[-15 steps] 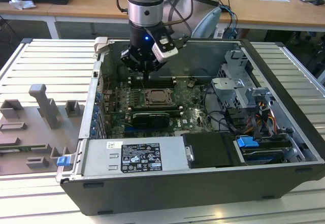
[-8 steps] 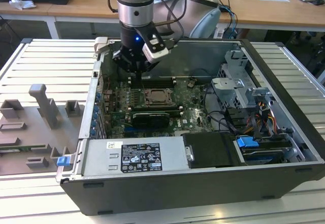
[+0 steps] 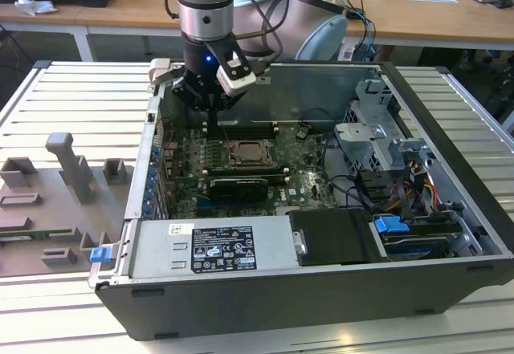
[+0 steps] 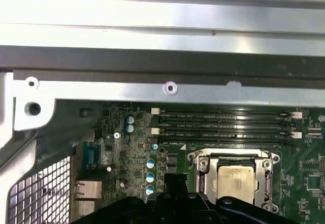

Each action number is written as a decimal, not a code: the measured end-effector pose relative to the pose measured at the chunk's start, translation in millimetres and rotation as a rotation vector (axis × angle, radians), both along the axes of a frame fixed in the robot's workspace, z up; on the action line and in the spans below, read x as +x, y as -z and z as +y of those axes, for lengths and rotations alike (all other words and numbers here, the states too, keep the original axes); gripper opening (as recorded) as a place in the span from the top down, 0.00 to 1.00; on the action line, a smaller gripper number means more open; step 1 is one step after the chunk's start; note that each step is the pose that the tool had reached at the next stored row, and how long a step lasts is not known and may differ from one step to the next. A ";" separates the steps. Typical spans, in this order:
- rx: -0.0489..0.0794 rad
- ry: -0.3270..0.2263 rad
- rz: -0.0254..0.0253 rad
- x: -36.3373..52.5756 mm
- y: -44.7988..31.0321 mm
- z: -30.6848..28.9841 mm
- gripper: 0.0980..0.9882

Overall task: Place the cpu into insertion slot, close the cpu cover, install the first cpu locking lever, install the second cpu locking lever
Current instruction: 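Install the first cpu locking lever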

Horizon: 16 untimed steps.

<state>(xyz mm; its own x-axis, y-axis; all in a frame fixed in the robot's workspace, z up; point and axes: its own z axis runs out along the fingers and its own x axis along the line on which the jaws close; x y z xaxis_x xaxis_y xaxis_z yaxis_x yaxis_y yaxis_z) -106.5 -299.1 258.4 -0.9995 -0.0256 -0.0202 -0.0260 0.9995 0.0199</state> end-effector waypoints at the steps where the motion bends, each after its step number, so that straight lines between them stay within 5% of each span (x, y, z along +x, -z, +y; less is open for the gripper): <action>1: 0.000 0.000 0.0000 0.0 0.1 1.1 0.99; 16: 0.000 0.000 0.0000 0.4 1.1 13.2 0.99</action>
